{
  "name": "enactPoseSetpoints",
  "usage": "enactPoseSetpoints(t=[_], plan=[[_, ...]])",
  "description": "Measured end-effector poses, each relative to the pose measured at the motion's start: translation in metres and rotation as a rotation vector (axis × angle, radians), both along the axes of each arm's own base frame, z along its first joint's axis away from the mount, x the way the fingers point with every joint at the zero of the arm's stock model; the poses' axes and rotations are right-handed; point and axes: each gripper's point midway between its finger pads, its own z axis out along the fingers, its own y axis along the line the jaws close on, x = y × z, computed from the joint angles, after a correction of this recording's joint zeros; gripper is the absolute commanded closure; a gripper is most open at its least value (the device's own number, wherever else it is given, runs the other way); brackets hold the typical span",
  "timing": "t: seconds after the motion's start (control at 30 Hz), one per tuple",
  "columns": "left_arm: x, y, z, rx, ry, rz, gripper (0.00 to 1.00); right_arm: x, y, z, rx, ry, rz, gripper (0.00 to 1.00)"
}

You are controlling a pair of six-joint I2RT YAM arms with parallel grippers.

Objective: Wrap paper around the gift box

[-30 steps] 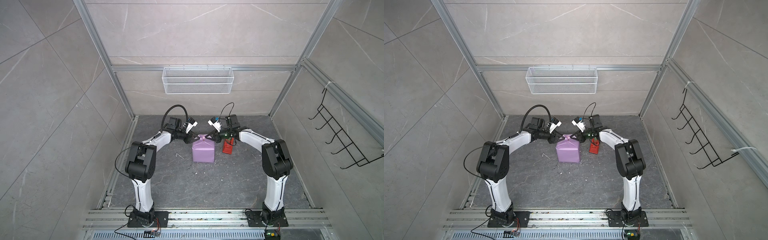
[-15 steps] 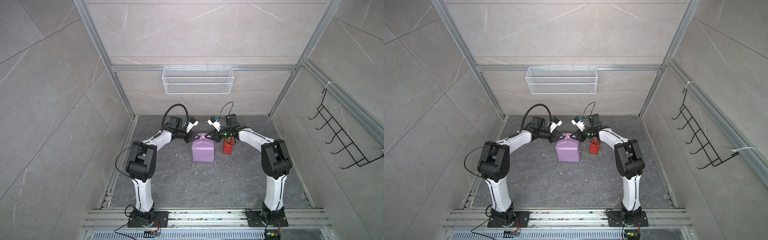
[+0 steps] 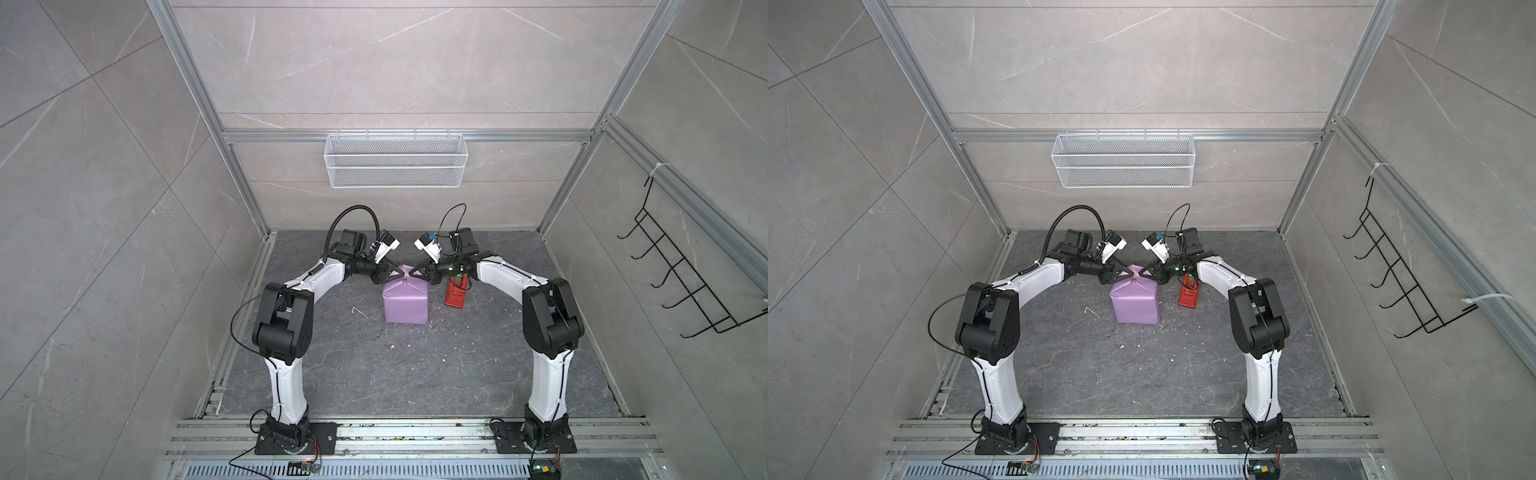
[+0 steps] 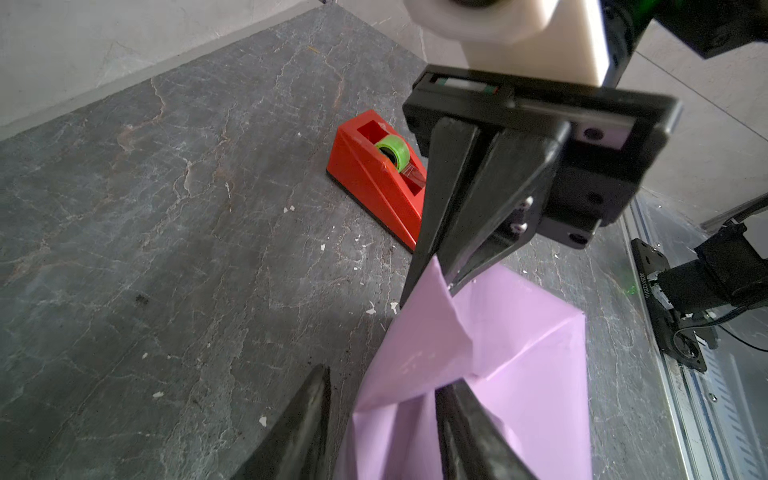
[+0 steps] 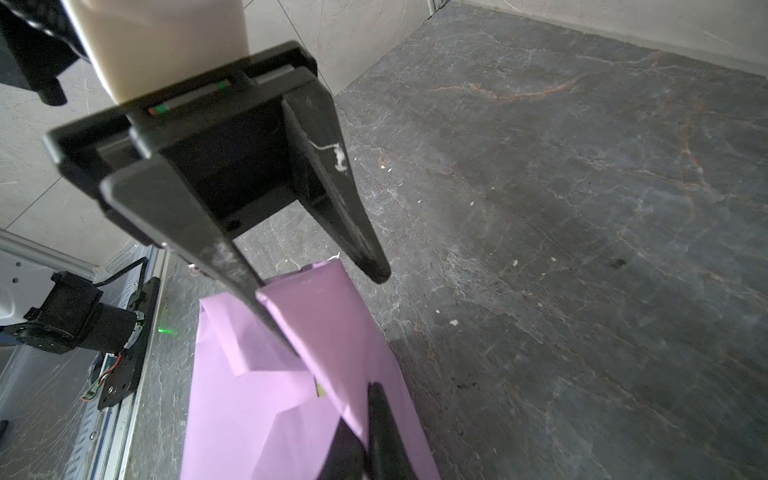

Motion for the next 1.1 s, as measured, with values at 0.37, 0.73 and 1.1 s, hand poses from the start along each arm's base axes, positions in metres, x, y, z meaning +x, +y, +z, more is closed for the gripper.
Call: enactPoseSetpoints(t=[0.37, 0.73, 1.1], plan=[[0.003, -0.008, 0.018, -0.002, -0.049, -0.027, 0.63, 0.000, 0.000, 0.000, -0.001, 0.002, 0.000, 0.93], [0.003, -0.015, 0.016, 0.005, -0.047, -0.049, 0.78, 0.000, 0.001, 0.001, -0.002, 0.005, 0.001, 0.93], [0.001, -0.018, 0.018, 0.006, -0.044, -0.057, 0.86, 0.000, 0.001, 0.001, -0.003, 0.007, 0.001, 0.92]])
